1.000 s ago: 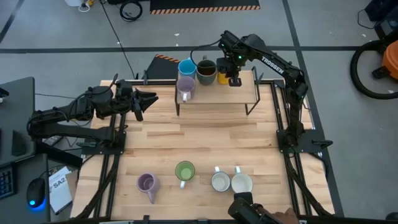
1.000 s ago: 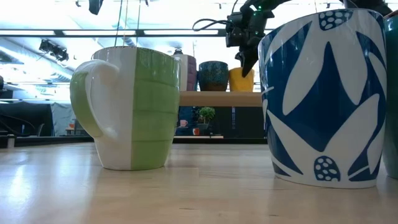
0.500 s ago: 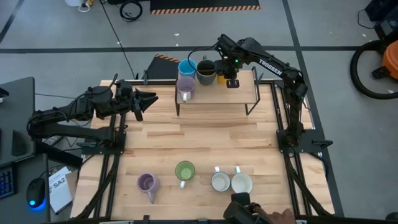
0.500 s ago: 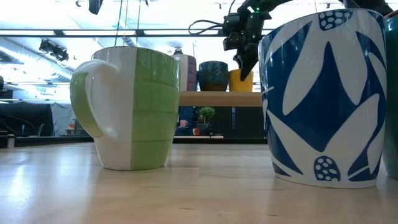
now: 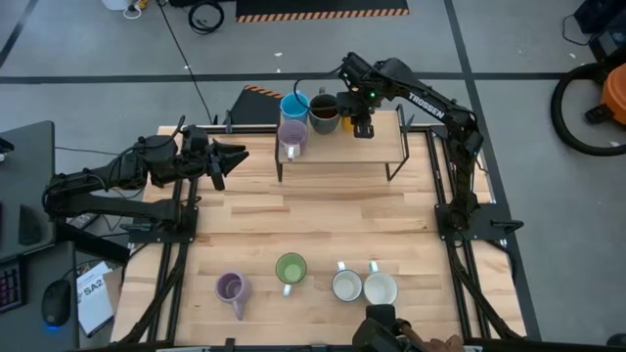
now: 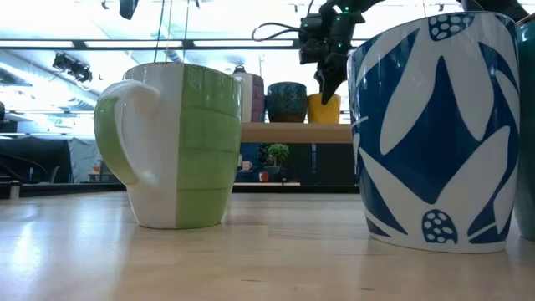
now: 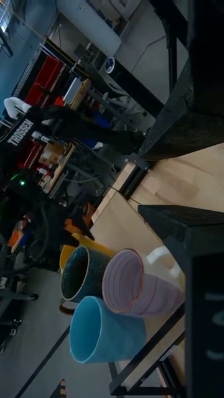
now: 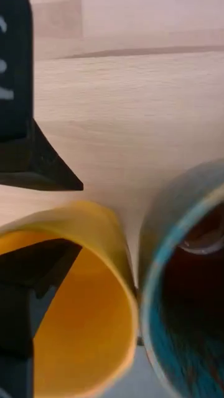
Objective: Place coffee mugs
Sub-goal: Put the yellow mug on the shelf, then put the light blue mug on the shelf
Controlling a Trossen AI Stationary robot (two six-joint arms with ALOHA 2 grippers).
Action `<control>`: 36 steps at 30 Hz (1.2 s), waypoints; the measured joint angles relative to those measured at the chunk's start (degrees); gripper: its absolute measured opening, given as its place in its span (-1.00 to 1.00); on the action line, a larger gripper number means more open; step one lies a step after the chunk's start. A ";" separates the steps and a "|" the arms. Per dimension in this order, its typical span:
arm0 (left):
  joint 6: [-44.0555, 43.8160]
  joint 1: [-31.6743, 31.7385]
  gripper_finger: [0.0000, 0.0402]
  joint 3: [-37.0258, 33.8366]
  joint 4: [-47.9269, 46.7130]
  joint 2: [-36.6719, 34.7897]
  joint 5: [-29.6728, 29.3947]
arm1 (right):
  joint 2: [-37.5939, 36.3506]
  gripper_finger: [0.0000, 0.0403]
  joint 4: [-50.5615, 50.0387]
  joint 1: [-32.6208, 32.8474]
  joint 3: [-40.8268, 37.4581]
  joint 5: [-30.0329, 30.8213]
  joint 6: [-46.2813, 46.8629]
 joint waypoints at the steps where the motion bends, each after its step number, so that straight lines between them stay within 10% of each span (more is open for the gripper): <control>1: -0.02 0.00 -0.34 0.00 0.00 0.02 0.38 | 0.00 -0.28 -0.08 0.00 0.47 0.07 0.47; 26: -2.75 0.00 -0.34 0.00 -0.56 0.09 8.12 | -0.12 -0.14 -10.74 6.33 14.46 4.14 15.03; 36: -9.29 0.00 -0.34 -0.02 -14.30 0.13 10.71 | -2.16 -0.14 -11.81 12.36 14.33 4.27 25.61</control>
